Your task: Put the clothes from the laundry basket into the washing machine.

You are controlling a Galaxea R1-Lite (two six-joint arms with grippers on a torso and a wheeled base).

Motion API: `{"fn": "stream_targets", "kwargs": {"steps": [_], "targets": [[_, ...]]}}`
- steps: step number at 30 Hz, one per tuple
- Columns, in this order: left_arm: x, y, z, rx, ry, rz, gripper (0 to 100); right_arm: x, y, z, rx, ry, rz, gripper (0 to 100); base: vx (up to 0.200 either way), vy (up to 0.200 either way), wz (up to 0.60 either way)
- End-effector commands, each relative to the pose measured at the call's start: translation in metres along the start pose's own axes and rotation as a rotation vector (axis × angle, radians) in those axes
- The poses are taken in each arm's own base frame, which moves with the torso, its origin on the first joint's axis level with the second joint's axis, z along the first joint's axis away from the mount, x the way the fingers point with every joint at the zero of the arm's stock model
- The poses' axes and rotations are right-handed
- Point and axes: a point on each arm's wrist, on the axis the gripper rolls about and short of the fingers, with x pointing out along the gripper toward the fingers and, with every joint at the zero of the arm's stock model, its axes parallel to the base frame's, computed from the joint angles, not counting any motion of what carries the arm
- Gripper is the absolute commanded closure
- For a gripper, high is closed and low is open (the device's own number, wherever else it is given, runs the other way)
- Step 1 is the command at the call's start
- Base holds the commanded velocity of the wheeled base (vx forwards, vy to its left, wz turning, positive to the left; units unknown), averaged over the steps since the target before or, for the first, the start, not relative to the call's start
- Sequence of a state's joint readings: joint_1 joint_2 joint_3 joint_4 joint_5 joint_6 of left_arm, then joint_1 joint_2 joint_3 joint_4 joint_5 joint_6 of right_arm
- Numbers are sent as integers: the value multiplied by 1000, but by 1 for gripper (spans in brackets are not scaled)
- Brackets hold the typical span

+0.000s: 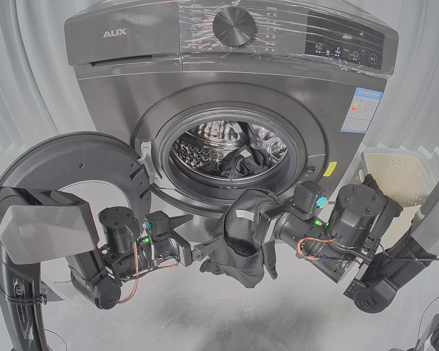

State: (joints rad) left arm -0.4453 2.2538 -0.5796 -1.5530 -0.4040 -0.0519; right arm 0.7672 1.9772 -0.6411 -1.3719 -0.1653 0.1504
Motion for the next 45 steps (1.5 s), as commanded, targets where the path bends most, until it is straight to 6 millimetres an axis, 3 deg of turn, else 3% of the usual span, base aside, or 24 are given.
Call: {"fn": "stream_targets", "kwargs": {"steps": [1, 13, 21, 34, 45], "targets": [[-1, 0, 0, -1, 1, 0, 0, 7, -4, 6, 4, -25, -26, 100, 0, 0, 0], [-10, -8, 5, 5, 3, -14, 0, 41, -8, 10, 13, -79, -66, 100, 0, 0, 0], [-8, -7, -2, 12, 25, -13, 0, 47, -6, 18, 17, -113, -79, 100, 0, 0, 0], [19, -11, -28, 2, 60, -56, 0, 48, -4, 24, 23, -132, -78, 100, 0, 0, 0], [61, -3, -48, 23, 10, -46, 0, 49, -1, 27, 27, -151, -69, 100, 0, 0, 0]]}}
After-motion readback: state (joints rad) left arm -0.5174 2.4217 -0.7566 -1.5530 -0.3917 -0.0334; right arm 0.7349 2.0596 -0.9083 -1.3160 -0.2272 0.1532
